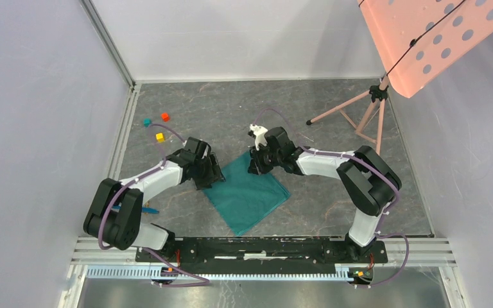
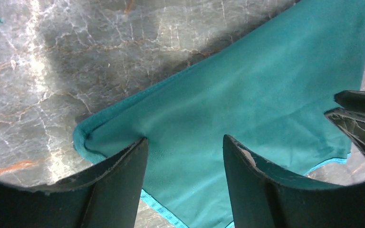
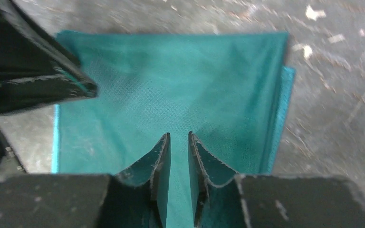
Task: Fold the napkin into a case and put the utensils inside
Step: Smooth out the lower triangle-folded napkin at the center of the board.
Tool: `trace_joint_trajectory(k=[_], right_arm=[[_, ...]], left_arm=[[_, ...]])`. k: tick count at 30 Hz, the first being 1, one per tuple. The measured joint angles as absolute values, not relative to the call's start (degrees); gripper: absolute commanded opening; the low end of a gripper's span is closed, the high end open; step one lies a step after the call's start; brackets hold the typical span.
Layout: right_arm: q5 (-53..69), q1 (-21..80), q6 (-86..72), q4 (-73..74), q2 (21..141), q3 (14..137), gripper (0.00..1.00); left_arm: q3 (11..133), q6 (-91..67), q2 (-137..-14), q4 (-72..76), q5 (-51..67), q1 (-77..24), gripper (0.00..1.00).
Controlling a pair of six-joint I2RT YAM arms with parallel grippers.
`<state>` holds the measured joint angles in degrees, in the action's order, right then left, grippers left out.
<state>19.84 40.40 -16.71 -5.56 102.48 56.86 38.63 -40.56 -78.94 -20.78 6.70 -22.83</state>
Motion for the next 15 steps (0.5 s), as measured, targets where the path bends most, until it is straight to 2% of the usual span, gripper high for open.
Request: trace_joint_trajectory(k=[5, 15], right_arm=[[15.9, 39.5, -16.9, -5.8, 104.5, 54.4, 0.19], [11.1, 35.5, -17.6, -10.9, 107.9, 56.3, 0.19]], left_arm=[[41.1, -40.6, -83.3, -19.6, 6.6, -21.5, 0.68], [55.9, -39.7, -97.4, -19.4, 4.2, -18.2, 0.68]])
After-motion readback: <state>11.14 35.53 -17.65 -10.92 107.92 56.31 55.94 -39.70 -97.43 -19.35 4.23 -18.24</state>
